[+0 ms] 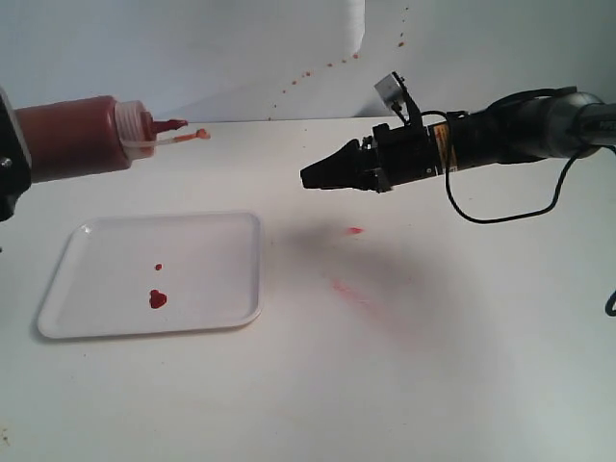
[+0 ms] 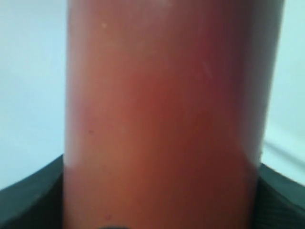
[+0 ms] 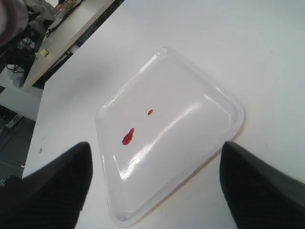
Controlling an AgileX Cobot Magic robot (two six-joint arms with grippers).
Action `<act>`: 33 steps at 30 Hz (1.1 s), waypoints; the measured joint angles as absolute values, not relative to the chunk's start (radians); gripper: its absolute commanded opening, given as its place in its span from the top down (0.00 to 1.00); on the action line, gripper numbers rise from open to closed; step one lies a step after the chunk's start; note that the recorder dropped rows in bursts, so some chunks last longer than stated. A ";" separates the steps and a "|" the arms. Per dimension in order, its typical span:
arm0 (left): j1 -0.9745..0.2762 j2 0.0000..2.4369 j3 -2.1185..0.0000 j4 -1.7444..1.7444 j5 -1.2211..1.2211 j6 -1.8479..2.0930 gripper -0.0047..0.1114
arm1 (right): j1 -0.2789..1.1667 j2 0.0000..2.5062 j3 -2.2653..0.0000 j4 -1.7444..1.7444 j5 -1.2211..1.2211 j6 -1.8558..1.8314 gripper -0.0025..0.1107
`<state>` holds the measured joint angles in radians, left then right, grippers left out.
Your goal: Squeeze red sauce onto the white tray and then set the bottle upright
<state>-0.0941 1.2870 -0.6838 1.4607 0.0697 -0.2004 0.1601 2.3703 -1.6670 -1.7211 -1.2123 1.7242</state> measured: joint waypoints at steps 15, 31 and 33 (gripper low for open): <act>-0.006 1.376 -0.676 1.027 -0.512 -0.401 0.96 | 0.296 2.299 -1.667 -1.692 -1.214 1.605 0.38; -0.001 1.918 -0.668 0.909 -1.148 -0.604 0.96 | 0.332 2.151 -1.667 -1.706 -1.216 1.490 0.37; -0.001 1.949 -0.668 0.909 -1.146 -0.609 0.96 | 0.340 2.151 -1.667 -1.706 -1.216 1.466 0.37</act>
